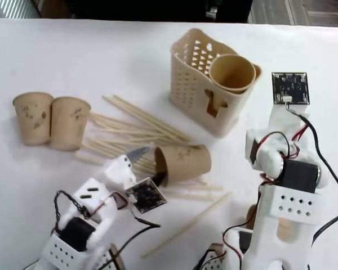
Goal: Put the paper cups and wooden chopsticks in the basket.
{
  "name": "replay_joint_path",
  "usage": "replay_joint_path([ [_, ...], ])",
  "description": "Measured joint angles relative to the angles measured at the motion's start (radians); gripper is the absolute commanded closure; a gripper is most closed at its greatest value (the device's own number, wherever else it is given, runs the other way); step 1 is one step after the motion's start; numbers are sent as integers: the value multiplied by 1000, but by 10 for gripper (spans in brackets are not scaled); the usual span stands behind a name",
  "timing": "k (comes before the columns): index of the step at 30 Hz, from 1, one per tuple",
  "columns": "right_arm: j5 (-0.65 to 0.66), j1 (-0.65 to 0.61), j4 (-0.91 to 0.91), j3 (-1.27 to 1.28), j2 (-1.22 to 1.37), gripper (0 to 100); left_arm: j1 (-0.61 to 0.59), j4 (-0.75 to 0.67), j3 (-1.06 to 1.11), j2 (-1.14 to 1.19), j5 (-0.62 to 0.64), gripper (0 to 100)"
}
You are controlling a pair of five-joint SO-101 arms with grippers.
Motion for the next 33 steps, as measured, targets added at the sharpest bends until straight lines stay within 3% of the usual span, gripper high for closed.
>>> replay_joint_path([
  [14, 0, 0, 0, 0, 0, 748, 72, 138, -118, 49, -6, 766],
  [22, 2, 0, -2, 23, 0, 748, 31, 77, -404, 523, -17, 766],
  [29, 5, 0, -2, 25, -3, 747, -32, 207, -772, 1059, -126, 741],
  [33, 5, 0, -2, 25, -3, 747, -35, 222, -813, 1162, -190, 740],
])
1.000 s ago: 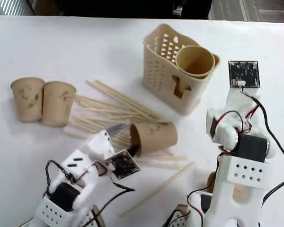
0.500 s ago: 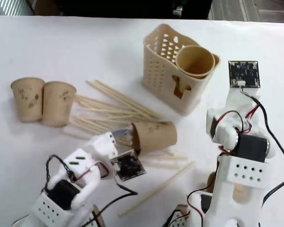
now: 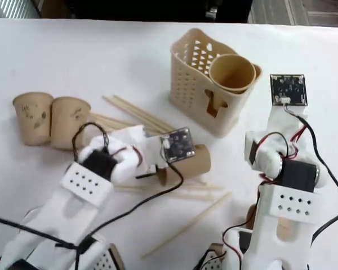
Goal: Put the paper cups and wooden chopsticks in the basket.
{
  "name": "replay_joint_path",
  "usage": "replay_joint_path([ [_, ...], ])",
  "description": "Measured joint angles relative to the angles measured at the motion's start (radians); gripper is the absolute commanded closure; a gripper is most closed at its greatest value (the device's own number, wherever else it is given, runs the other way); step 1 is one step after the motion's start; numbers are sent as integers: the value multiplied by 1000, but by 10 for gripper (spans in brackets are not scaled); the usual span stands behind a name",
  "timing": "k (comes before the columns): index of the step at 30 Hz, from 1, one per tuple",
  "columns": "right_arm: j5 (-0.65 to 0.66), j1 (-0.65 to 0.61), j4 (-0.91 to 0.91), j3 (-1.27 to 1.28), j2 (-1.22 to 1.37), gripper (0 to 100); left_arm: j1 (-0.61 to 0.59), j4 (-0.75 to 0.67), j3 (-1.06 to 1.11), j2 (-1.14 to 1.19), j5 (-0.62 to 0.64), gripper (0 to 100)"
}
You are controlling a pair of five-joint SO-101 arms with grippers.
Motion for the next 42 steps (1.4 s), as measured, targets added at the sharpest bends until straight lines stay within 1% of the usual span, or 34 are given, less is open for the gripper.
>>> replay_joint_path([
  [2, 0, 0, 0, 0, 0, 747, 0, -25, 0, 11, -6, 740],
  [4, 0, 0, 0, 0, 0, 747, 8, -78, 15, 11, -6, 740],
  [9, 0, 0, 0, 0, 0, 747, 74, -221, 107, 11, -8, 744],
  [12, 0, 0, 0, 0, 0, 747, 106, -281, 132, 11, 26, 744],
  [15, 0, 0, 0, 0, 0, 747, 138, -305, 133, 25, 49, 755],
  [18, 0, 0, 0, 0, 0, 747, 173, -313, 133, 80, 54, 832],
  [23, 0, 0, 0, 0, 0, 747, 209, -374, 133, 178, 55, 978],
  [24, 0, 0, 0, 0, 0, 747, 209, -379, 133, 180, 55, 980],
  [35, 0, 0, 0, 0, 0, 747, 209, -376, 133, 164, 55, 979],
  [38, 0, 0, 0, 0, 0, 747, 210, -310, 133, 83, 57, 979],
  [42, 0, 0, 0, 0, 0, 747, 210, -180, 101, -80, 140, 979],
])
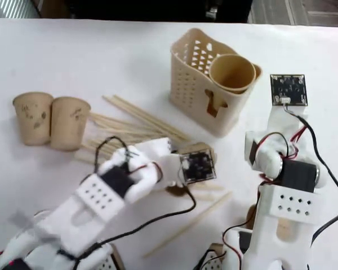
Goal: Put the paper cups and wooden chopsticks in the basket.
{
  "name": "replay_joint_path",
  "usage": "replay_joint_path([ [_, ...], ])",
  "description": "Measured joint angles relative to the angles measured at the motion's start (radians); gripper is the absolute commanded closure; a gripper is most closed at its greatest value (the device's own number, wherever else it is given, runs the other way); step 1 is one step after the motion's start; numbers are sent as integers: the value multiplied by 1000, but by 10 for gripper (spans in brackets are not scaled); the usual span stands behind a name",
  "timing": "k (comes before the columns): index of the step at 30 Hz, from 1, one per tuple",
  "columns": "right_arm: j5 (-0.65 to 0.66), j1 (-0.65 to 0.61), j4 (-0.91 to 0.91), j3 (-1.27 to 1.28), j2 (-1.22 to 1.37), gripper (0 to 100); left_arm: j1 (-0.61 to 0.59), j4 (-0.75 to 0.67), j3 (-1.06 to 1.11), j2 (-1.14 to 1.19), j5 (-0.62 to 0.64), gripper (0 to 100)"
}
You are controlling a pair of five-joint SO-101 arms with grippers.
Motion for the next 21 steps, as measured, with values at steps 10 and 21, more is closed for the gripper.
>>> replay_joint_path([
  [10, 0, 57, -12, 0, 0, 747, -18, 258, -275, -172, 163, 979],
  [21, 0, 63, -72, 48, 0, 748, -72, 299, -540, -175, 241, 979],
])
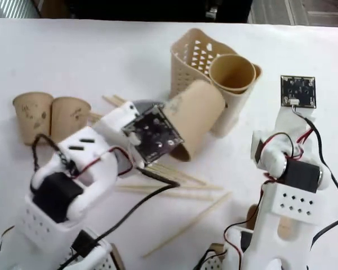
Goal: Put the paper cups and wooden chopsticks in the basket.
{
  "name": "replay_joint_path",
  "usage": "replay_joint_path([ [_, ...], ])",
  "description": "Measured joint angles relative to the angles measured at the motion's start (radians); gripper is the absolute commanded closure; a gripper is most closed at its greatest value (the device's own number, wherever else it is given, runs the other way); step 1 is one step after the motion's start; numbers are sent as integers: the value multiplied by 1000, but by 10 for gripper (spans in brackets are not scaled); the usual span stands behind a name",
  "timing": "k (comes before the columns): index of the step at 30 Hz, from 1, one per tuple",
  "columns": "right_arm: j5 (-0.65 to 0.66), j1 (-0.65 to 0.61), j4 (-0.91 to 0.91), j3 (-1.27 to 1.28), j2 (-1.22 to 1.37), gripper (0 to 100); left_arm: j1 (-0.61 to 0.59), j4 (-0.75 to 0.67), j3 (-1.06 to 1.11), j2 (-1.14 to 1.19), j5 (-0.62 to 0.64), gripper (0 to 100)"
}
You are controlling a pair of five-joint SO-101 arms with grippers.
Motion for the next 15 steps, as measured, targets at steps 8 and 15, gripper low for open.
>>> replay_joint_path([
  [8, 0, 0, -3, 0, 0, 748, 0, 2, -157, 100, 35, 979],
  [15, -20, 77, -25, 2, 0, 748, 0, -23, -367, 450, 40, 979],
])
